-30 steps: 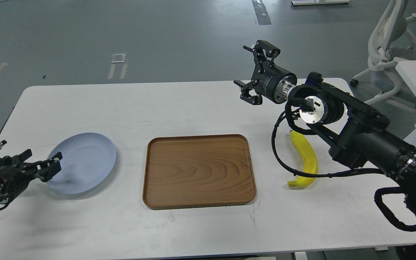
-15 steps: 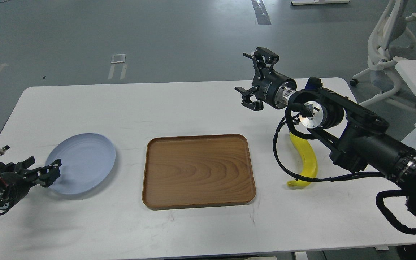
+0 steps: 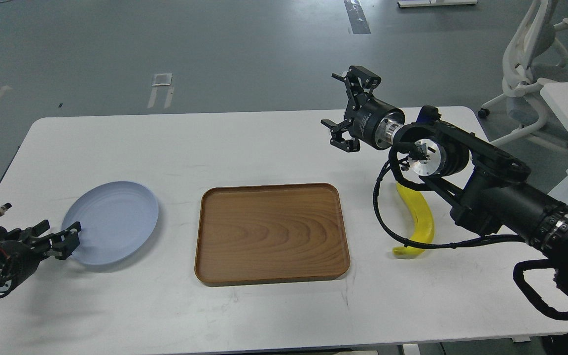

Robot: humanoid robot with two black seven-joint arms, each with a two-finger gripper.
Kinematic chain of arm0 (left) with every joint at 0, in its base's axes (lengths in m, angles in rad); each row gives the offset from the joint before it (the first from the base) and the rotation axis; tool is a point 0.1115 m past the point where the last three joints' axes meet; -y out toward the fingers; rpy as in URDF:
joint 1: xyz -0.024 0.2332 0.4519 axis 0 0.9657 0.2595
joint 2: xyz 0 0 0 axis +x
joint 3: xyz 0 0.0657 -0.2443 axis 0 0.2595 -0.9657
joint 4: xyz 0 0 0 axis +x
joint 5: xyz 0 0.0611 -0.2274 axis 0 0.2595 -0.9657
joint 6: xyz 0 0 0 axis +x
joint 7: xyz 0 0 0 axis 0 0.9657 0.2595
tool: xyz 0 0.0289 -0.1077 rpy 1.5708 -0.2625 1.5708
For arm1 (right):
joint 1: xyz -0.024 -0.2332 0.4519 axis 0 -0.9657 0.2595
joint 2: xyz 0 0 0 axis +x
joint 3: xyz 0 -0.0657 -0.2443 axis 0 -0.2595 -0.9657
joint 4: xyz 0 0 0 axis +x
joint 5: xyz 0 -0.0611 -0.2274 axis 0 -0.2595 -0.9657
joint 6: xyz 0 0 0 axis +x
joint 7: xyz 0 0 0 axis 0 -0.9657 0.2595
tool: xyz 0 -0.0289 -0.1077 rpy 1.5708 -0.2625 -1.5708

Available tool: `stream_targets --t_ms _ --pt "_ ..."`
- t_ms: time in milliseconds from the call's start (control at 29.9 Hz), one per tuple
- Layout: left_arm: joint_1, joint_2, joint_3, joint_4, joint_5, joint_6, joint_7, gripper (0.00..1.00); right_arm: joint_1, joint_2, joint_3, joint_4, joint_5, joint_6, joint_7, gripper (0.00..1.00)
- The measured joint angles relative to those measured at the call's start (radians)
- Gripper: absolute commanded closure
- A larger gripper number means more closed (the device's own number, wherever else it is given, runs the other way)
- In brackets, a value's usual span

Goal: Place banana on plate with both arms
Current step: 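Lift the plate with the left gripper and carry it onto the wooden tray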

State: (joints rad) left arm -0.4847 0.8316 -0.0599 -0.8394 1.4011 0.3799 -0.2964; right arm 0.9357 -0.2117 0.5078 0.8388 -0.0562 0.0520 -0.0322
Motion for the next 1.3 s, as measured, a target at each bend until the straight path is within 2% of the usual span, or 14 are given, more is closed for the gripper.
stream_targets --t_ms 201,234,368,769,869,1036,1103,1303 --pt "0.0 -0.001 0.0 0.0 -0.023 -0.002 0.0 0.87 0.0 0.0 0.0 0.0 -0.012 0.0 0.0 0.0" --pt "0.0 -0.002 0.0 0.0 -0.026 -0.003 0.0 0.87 0.0 0.0 0.0 0.0 -0.013 0.0 0.0 0.0" --pt "-0.003 -0.001 0.0 0.006 -0.044 -0.007 0.0 1.0 0.0 0.0 0.0 -0.001 -0.013 0.0 0.0 0.0" --pt "-0.019 -0.002 -0.003 0.024 -0.138 -0.008 -0.001 1.0 -0.004 0.001 -0.002 -0.002 -0.013 -0.004 0.0 0.0" --pt "-0.032 -0.002 -0.014 -0.001 -0.175 -0.022 -0.019 1.0 -0.001 0.001 -0.003 -0.002 -0.013 -0.004 0.0 0.0" --pt "-0.101 0.033 -0.017 -0.122 -0.345 -0.146 -0.087 1.0 0.008 -0.002 -0.002 -0.001 -0.013 -0.007 0.0 0.0" --pt "-0.112 0.054 -0.016 -0.174 -0.368 -0.165 -0.102 1.0 0.01 -0.009 0.003 -0.001 -0.013 -0.007 0.0 0.0" --pt "-0.163 0.071 -0.017 -0.355 -0.374 -0.171 -0.107 1.0 0.019 -0.02 0.009 -0.001 -0.013 -0.007 0.0 0.0"
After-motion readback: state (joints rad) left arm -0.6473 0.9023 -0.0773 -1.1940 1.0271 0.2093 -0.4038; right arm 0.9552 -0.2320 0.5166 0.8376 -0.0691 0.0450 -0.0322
